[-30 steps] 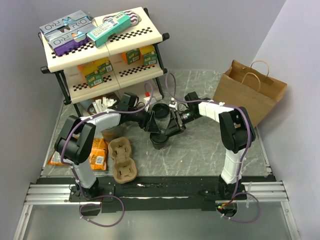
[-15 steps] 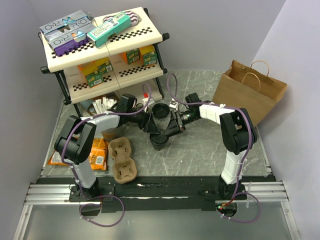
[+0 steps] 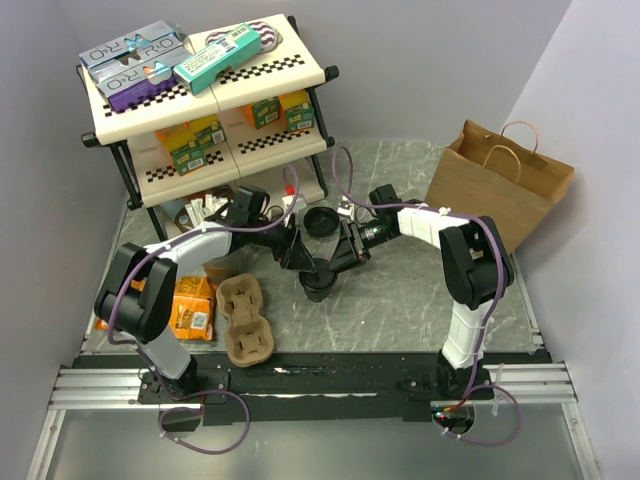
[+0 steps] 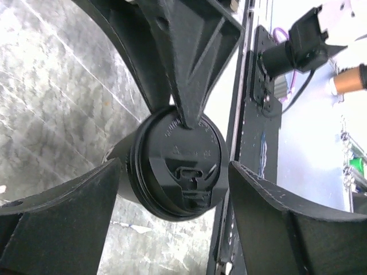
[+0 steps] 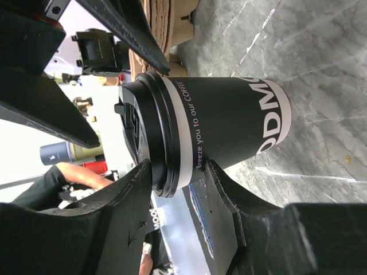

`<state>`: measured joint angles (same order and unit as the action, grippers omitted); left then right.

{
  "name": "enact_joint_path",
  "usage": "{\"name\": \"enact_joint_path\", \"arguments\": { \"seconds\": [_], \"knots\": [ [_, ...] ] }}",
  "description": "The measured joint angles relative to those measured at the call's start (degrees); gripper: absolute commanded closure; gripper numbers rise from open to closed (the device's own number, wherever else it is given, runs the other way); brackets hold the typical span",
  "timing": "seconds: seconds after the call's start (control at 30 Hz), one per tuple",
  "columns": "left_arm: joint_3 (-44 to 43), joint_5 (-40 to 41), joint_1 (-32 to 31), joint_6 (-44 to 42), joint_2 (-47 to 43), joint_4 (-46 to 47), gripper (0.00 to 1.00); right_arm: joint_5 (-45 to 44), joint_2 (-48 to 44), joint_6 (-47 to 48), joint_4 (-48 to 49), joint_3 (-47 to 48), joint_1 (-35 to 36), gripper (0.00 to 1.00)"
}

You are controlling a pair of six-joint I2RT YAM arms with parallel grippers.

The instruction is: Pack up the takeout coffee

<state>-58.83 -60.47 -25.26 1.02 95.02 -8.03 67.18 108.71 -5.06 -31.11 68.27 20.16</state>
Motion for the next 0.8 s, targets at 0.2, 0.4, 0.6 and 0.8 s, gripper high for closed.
{"name": "enact_joint_path", "arguments": {
  "seconds": [0.2,0.4,0.6,0.8],
  "knots": [
    [0.4,0.1,-1.2,-5.1,-0.2,-4.0,0.02,-0.3,0.0,0.0,-0.2,0.3,0.2,0.53],
    [0.7,2.8,-2.9,-7.4,-0.2,-4.4,0.05,-0.4,0.2,0.0,-0.7,0.7,0.3,0.53],
    [2.0,3.8,-3.3,-5.7,0.5,-1.2,0.07,-0.5,0.2,0.0,-0.8,0.8,0.3,0.52],
    [3.8,2.7,-3.3,-2.7,1.5,3.8,0.08,-0.5,0.3,0.2,-0.8,0.8,0.3,0.52]
  ]
}}
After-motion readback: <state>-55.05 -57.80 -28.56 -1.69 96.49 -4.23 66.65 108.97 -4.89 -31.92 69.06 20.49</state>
